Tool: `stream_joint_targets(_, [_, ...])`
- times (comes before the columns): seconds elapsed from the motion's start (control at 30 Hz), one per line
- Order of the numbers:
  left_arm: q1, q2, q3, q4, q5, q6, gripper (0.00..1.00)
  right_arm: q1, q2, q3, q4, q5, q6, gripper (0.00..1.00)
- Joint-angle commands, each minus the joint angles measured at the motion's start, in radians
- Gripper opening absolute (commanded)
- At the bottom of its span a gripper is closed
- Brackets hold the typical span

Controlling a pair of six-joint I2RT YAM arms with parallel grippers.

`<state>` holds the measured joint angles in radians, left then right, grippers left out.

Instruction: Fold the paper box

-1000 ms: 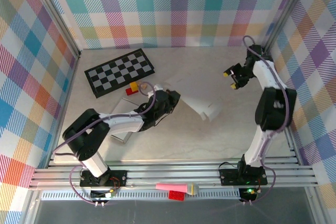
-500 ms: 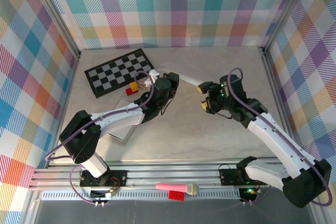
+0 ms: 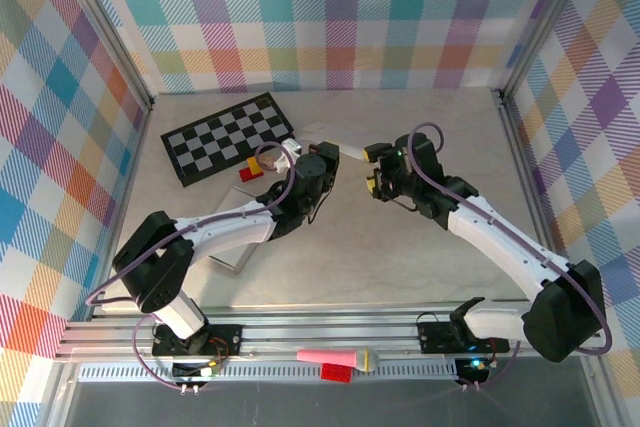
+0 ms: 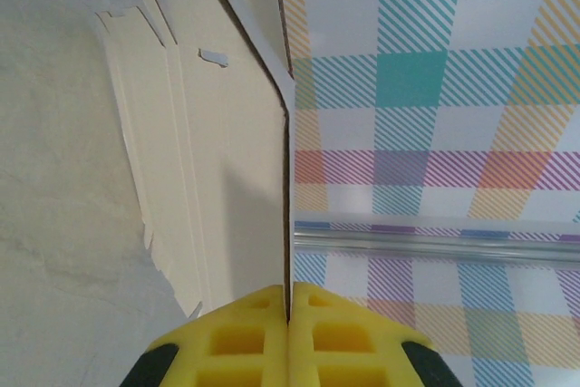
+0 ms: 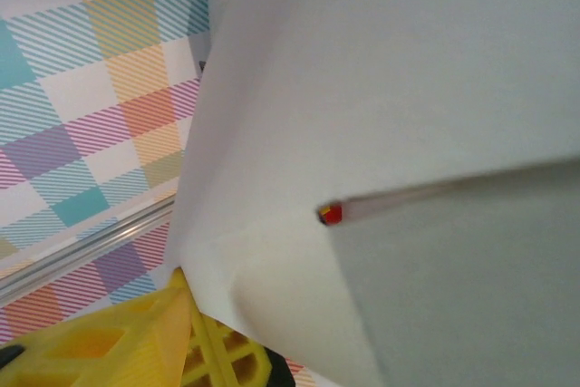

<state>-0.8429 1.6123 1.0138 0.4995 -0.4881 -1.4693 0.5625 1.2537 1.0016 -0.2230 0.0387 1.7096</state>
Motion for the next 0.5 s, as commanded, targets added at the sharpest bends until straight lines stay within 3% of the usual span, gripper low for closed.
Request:
stream_joint_targets(0.0, [0.006,-0.043,-0.012,0.051,0.014,0.02,0.0,0.005,0.002,0.057,0.034,0.009,0.02,0.6])
stream_joint_targets(0.23, [0.007,-0.023,-0.008,0.082,0.04,0.032,0.0,0.005,0.02,0.052,0.052,0.023,0.055,0.46])
stream_joint_targets(0.47, [0.001,-0.003,0.008,0.097,0.08,0.037,0.0,0.001,0.018,0.068,0.014,0.066,0.054,0.18])
